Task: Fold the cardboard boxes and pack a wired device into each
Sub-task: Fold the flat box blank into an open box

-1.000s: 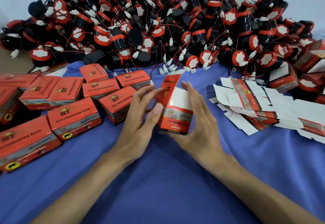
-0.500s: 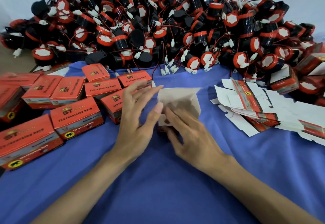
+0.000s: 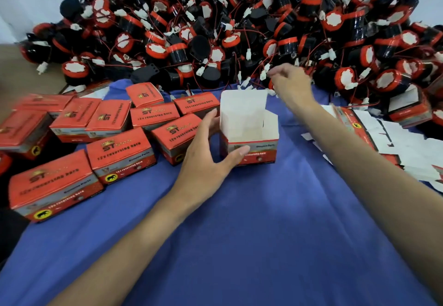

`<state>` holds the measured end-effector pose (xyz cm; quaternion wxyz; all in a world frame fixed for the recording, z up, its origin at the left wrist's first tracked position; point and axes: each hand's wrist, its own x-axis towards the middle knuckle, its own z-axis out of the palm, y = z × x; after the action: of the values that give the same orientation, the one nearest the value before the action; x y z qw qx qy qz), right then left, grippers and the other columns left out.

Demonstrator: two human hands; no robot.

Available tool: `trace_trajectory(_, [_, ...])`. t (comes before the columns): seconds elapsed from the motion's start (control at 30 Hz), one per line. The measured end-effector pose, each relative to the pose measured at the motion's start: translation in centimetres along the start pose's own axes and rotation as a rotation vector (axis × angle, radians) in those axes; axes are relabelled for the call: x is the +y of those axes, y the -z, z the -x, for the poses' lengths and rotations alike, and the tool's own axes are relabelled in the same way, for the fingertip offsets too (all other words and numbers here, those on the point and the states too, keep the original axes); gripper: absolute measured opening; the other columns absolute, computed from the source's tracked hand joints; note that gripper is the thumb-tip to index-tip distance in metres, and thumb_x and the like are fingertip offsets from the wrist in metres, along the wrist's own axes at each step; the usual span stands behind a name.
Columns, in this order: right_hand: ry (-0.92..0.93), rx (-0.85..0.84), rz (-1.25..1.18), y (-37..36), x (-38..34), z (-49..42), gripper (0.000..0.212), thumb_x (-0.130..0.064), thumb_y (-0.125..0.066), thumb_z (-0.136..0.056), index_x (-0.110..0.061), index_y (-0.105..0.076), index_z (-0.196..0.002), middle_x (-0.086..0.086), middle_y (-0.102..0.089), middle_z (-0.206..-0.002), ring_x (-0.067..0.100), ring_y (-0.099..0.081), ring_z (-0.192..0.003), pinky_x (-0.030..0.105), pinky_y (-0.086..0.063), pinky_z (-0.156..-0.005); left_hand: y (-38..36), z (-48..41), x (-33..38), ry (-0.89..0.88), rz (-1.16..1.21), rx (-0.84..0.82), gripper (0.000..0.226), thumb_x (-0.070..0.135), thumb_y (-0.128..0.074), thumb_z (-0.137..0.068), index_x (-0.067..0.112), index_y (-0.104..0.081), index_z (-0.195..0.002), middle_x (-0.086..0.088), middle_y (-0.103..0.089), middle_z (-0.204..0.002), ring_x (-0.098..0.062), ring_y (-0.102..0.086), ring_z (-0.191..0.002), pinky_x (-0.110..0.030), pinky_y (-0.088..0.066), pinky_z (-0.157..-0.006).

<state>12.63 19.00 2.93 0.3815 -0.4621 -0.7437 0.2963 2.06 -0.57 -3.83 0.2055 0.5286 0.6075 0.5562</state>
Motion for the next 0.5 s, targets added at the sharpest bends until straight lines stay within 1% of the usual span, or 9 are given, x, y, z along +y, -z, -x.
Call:
trace_trajectory(0.03, [-0.069,-0.106,0.173,-0.6,0.8,-0.9,0.029,-0.008,-0.043,-0.096,-0.003,-0.058,-0.120,0.015,-0.064,-0.105,0.029,-0.059,-0.093,0.033,-0.046,-0.077,0.0,0.0,-0.1,0.003,-0.015,-0.007,0.081,0.036,-0.076,-0.079,0.035,-0.028,-0.145,0.038,-0.041,-0.126,0.021,-0.037,-0.122,-0.001,-0.029,-0.098])
trace_trajectory(0.07, [-0.109,-0.196,0.327,-1.3,1.6,-1.2,0.032,-0.009,-0.043,-0.097,-0.001,-0.052,-0.127,0.019,-0.058,-0.122,0.034,-0.054,-0.110,0.035,-0.042,-0.087,0.0,0.0,-0.1,0.007,-0.026,-0.012,0.084,0.034,-0.077,-0.079,0.033,-0.026,-0.146,0.037,-0.042,-0.125,0.021,-0.037,-0.122,-0.002,-0.029,-0.099])
trace_trajectory(0.1, [-0.104,-0.256,0.454,-2.0,2.2,-1.1,0.034,-0.009,-0.042,-0.099,0.001,-0.047,-0.131,0.021,-0.049,-0.134,0.036,-0.045,-0.121,0.038,-0.037,-0.093,0.1,0.0,-0.1,0.011,-0.033,-0.017,0.084,0.033,-0.077,-0.079,0.034,-0.026,-0.146,0.035,-0.044,-0.124,0.019,-0.039,-0.122,-0.004,-0.030,-0.100])
trace_trajectory(0.13, [-0.091,-0.263,0.498,-2.6,2.7,-0.8,0.034,-0.007,-0.039,-0.100,0.003,-0.044,-0.131,0.022,-0.041,-0.138,0.036,-0.038,-0.126,0.041,-0.035,-0.096,0.1,0.0,-0.1,0.015,-0.041,-0.020,0.083,0.032,-0.078,-0.079,0.035,-0.027,-0.145,0.032,-0.047,-0.124,0.016,-0.041,-0.122,-0.008,-0.032,-0.101])
trace_trajectory(0.2, [-0.041,-0.199,0.506,-3.5,3.4,-0.2,0.030,-0.006,-0.036,-0.100,0.004,-0.044,-0.127,0.022,-0.037,-0.137,0.036,-0.035,-0.125,0.044,-0.035,-0.092,0.1,-0.1,-0.2,0.015,-0.064,-0.014,0.078,0.028,-0.078,-0.080,0.037,-0.031,-0.141,0.027,-0.051,-0.124,0.011,-0.044,-0.122,-0.016,-0.035,-0.103])
trace_trajectory(0.3, [0.025,-0.107,0.617,-3.8,3.7,-0.4,0.032,-0.013,-0.039,-0.099,-0.001,-0.039,-0.129,0.020,-0.033,-0.137,0.037,-0.038,-0.119,0.042,-0.032,-0.077,0.0,-0.1,-0.2,0.000,-0.101,0.011,0.075,0.026,-0.077,-0.081,0.030,-0.035,-0.142,0.021,-0.051,-0.127,0.008,-0.043,-0.122,-0.021,-0.036,-0.104])
trace_trajectory(0.4, [-0.016,-0.124,0.702,-3.5,3.8,-1.5,0.041,-0.011,-0.039,-0.097,-0.002,-0.034,-0.137,0.023,-0.032,-0.140,0.041,-0.039,-0.121,0.046,-0.035,-0.080,0.0,-0.1,-0.3,-0.003,-0.118,0.025,0.075,0.024,-0.077,-0.081,0.030,-0.035,-0.143,0.023,-0.049,-0.125,0.008,-0.043,-0.121,-0.015,-0.036,-0.100])
trace_trajectory(0.47, [-0.026,-0.160,0.765,-3.5,3.9,-1.8,0.038,-0.011,-0.037,-0.098,-0.001,-0.040,-0.134,0.024,-0.038,-0.137,0.042,-0.042,-0.121,0.047,-0.037,-0.083,0.1,-0.2,-0.5,-0.003,-0.127,0.038,0.073,0.023,-0.077,-0.082,0.032,-0.035,-0.142,0.027,-0.047,-0.123,0.009,-0.042,-0.120,-0.007,-0.034,-0.096])
trace_trajectory(0.5, [0.003,-0.147,0.771,-3.6,3.8,-1.8,0.035,-0.007,-0.038,-0.097,0.000,-0.044,-0.130,0.025,-0.044,-0.132,0.043,-0.047,-0.117,0.045,-0.037,-0.080,0.1,-0.2,-0.5,-0.003,-0.132,0.044,0.073,0.023,-0.076,-0.082,0.033,-0.035,-0.142,0.030,-0.046,-0.122,0.011,-0.042,-0.119,-0.003,-0.033,-0.093])
